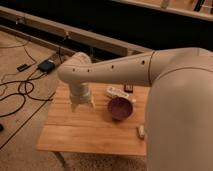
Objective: Place the bottle in the ceramic bowl
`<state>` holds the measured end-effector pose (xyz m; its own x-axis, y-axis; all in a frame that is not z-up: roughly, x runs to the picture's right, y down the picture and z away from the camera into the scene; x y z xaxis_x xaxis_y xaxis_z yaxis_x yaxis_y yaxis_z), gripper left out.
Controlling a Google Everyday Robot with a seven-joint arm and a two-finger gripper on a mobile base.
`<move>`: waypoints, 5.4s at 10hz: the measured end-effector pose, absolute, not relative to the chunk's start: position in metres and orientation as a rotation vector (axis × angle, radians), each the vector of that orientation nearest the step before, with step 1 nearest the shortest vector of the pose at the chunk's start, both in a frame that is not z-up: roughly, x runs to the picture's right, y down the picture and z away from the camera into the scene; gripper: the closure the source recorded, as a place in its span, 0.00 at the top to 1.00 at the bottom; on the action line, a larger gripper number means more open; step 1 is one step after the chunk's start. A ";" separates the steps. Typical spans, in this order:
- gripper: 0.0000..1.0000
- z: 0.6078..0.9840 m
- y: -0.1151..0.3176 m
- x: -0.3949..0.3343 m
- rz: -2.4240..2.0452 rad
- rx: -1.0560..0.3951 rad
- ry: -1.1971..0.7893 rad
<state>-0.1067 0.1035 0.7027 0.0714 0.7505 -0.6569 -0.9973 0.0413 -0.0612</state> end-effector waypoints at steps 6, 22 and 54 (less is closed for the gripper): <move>0.65 0.703 0.104 -0.107 1.435 -0.592 0.524; 0.65 0.823 0.023 -0.003 1.315 -0.534 0.515; 0.65 0.960 0.047 0.011 1.205 -0.662 0.581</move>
